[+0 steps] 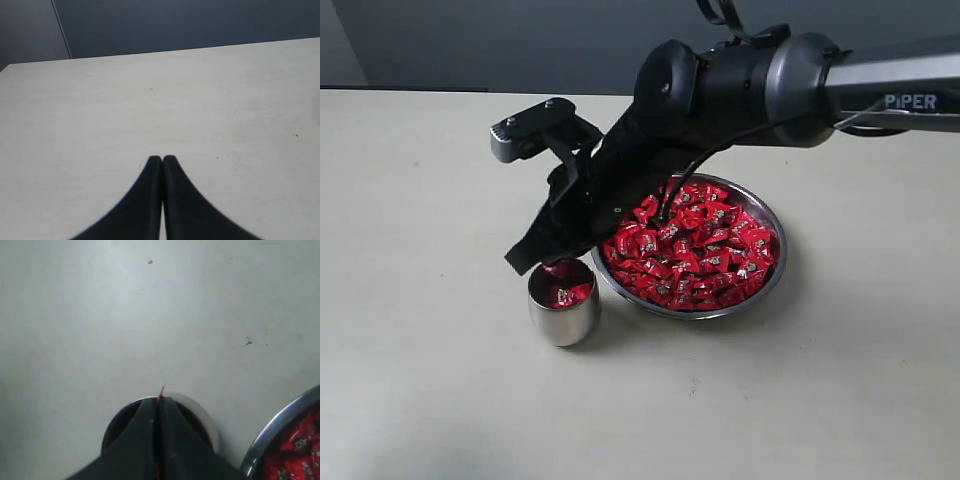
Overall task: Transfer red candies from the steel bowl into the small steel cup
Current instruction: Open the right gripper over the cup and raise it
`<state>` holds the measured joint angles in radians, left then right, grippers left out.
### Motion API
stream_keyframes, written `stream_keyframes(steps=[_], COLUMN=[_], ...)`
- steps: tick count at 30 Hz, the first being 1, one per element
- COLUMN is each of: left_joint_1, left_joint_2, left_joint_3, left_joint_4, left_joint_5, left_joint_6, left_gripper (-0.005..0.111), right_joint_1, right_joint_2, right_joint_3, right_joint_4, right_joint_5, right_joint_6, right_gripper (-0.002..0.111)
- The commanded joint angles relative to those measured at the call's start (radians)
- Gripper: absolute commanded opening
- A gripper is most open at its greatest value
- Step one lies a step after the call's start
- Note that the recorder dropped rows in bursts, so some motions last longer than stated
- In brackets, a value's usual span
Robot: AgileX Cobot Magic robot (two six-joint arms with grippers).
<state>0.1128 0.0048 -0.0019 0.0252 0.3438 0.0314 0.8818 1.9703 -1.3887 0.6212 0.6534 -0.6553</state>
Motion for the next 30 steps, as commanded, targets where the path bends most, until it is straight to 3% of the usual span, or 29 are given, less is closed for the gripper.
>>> stream_keyframes(steps=[1, 8, 19, 30], left_joint_1=[-0.005, -0.005, -0.005, -0.005], left_joint_2=[-0.005, -0.005, -0.005, -0.005], left_joint_3=[0.002, 0.002, 0.002, 0.002], left_joint_4=[0.002, 0.002, 0.002, 0.002], left_joint_5=[-0.010, -0.010, -0.010, -0.010], left_joint_6=[-0.002, -0.002, -0.002, -0.002], left_gripper=[0.000, 0.000, 0.000, 0.000], right_joint_1=[-0.001, -0.001, -0.033, -0.280], right_joint_2=[0.000, 0.000, -0.067, -0.195], right_joint_3=[-0.004, -0.004, -0.004, -0.004], right_joint_4=[-0.013, -0.016, -0.037, -0.345], right_joint_5=[-0.005, 0.011, 0.017, -0.029], right_joint_6=[0.000, 0.000, 0.002, 0.299], right_gripper=[0.004, 0.035, 0.034, 0.034])
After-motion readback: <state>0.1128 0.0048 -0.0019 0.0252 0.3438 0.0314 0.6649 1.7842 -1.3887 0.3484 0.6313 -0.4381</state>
